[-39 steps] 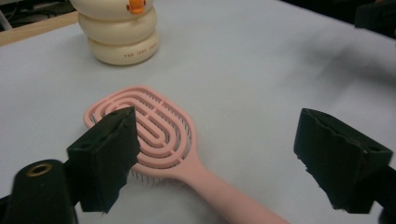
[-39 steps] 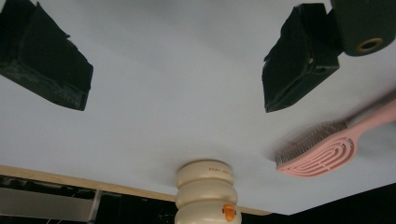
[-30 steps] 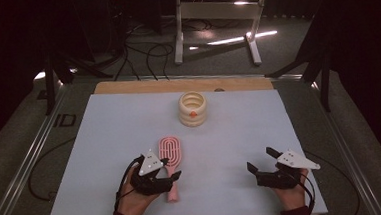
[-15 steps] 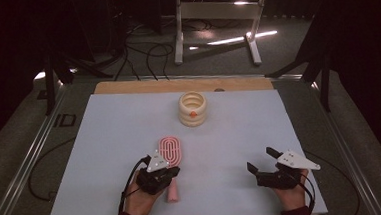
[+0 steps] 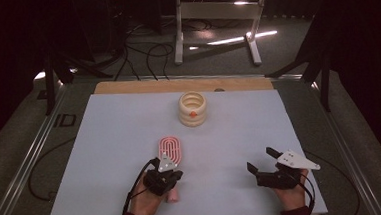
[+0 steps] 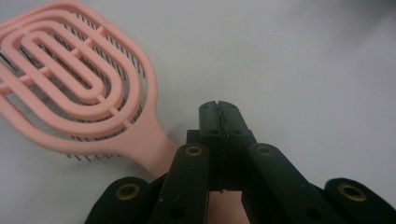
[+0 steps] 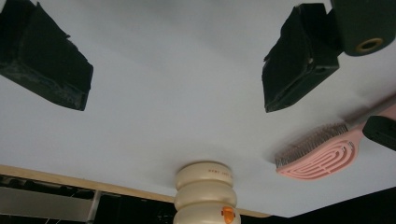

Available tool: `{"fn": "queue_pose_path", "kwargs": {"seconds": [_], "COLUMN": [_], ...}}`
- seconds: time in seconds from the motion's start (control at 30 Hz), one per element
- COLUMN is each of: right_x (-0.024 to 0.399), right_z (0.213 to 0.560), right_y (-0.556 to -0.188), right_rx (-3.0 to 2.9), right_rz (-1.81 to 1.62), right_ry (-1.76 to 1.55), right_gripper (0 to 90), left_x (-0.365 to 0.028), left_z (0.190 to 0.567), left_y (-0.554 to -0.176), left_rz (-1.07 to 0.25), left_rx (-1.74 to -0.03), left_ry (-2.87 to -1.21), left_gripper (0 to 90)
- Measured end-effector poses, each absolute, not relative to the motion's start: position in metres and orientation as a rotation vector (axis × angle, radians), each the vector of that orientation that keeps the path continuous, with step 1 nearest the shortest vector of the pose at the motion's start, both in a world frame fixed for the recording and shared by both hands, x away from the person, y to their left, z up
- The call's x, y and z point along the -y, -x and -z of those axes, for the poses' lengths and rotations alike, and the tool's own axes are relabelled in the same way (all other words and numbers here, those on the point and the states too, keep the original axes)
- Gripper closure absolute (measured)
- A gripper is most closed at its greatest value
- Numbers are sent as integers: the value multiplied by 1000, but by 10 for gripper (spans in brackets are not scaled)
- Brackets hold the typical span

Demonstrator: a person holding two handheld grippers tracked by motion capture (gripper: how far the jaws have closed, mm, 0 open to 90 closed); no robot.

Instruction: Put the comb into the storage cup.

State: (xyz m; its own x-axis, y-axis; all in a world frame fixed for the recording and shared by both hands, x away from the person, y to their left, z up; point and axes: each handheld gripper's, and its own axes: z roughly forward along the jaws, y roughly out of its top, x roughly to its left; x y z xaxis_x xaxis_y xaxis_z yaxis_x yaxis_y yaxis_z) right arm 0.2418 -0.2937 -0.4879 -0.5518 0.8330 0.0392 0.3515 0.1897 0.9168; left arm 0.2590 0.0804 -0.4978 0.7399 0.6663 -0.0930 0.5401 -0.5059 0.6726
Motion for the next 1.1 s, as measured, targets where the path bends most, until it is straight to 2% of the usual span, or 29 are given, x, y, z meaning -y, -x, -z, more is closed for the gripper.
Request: {"fn": "queue_pose_path", "kwargs": {"seconds": [1.1], "right_x": [294], "right_z": [487], "right_y": [-241], "right_rx": [-1997], "right_rz": [-1348], "right_ry": [-1100], "right_gripper": [86], "left_x": [-107], "left_z": [498], "left_y": [-263], "left_rz": [-227], "left_rx": [-1001], "left_ry": [-2238], "left_gripper": [900]}}
